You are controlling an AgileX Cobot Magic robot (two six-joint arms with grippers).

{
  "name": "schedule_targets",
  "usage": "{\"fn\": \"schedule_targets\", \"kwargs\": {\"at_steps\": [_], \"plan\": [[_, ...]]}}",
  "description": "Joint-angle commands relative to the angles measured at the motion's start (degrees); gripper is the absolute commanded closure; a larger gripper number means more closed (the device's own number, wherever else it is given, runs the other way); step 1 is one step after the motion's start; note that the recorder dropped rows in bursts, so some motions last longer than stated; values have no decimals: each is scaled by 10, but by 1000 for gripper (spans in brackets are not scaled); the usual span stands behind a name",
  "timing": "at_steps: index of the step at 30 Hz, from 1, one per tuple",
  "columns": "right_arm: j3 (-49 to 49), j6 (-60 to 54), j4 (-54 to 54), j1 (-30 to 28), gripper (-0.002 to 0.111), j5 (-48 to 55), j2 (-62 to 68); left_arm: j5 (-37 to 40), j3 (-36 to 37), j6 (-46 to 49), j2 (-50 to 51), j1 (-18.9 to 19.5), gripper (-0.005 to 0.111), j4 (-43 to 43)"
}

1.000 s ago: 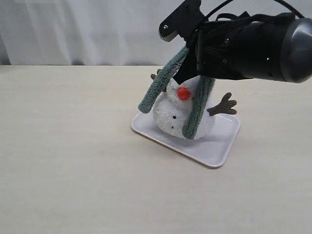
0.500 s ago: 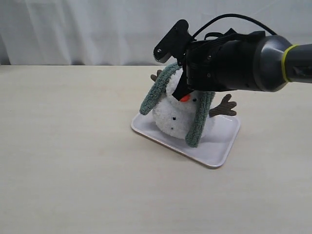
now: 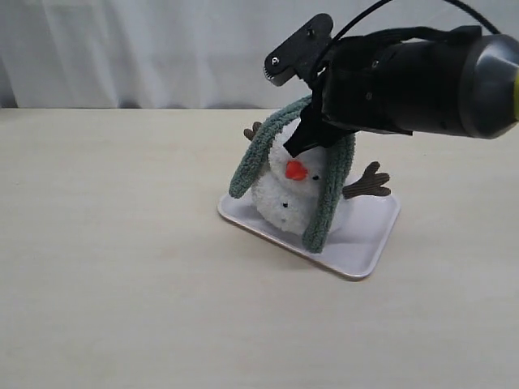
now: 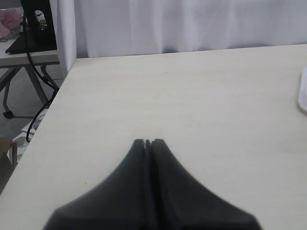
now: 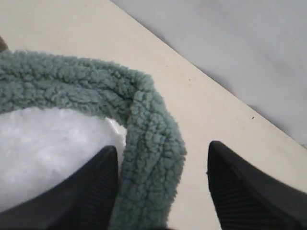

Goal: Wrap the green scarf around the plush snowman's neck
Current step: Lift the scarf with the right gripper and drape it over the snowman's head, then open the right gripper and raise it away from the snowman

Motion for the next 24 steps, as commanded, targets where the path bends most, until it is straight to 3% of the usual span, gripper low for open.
{"fn": "schedule_targets", "kwargs": {"at_steps": [1, 5, 13, 24], "plan": [[-17, -37, 71, -3, 54, 7, -29, -4, 1, 1, 0, 1, 107, -1], [-32, -83, 142, -3, 54, 15, -49, -4, 1, 1, 0, 1, 107, -1], [-32, -93, 180, -3, 56, 31, -119, -4, 1, 1, 0, 1, 107, -1], [22, -192, 279, -3, 104, 18, -284, -6, 1, 1, 0, 1, 107, -1]]}}
